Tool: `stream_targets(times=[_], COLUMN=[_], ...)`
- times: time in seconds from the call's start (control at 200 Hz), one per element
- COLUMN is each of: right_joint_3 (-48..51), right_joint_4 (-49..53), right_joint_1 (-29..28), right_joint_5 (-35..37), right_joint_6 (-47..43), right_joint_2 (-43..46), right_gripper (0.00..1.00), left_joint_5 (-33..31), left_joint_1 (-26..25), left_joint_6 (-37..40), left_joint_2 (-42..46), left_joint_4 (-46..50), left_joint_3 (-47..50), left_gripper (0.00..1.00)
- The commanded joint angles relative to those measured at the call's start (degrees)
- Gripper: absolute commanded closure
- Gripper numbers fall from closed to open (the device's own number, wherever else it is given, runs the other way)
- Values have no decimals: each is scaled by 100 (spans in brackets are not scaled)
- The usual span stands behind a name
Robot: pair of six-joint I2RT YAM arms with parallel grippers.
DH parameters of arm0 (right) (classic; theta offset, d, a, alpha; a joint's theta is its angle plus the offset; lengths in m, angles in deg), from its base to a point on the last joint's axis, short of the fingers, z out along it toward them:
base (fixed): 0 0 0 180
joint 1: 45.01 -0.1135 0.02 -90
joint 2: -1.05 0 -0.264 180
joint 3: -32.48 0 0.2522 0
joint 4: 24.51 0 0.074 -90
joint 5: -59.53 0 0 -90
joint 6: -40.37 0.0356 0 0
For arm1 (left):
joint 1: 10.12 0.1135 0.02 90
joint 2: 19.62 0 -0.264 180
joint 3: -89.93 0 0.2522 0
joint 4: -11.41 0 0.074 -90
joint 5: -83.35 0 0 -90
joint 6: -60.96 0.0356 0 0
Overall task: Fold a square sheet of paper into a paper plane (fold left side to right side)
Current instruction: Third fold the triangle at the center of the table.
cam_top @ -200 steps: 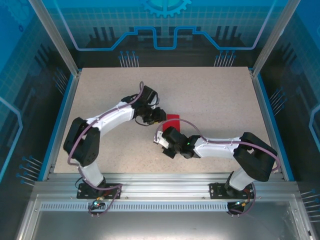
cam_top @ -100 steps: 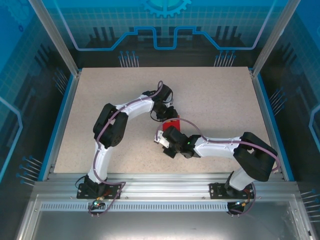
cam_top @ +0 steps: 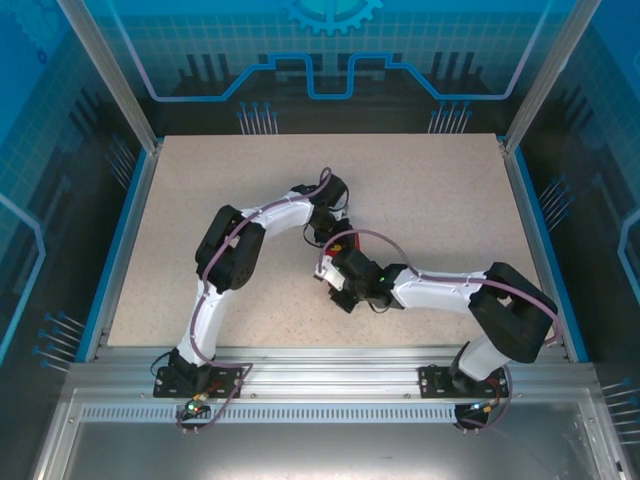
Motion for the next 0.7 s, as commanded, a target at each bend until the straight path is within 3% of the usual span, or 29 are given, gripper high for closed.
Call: stream_targets(times=[0.0, 0.35, 0.695], right_joint_3=[-191, -273, -557], right_joint_4=[281, 362, 472], right_joint_1=[322, 1592, 2562], right_joint_5=[-663, -2198, -3059], right_joint_6=[221, 710, 1359], right_joint_2=[264, 135, -617], right_gripper=[100, 100, 100], left_joint_5=[-101, -124, -128], left_joint_1=[-52, -87, -108], left_joint_6=[177, 230, 226], left_joint_2=[-314, -306, -306], left_joint_4=[243, 242, 232], left_joint_3=[11, 37, 42], left_gripper=[71, 72, 72])
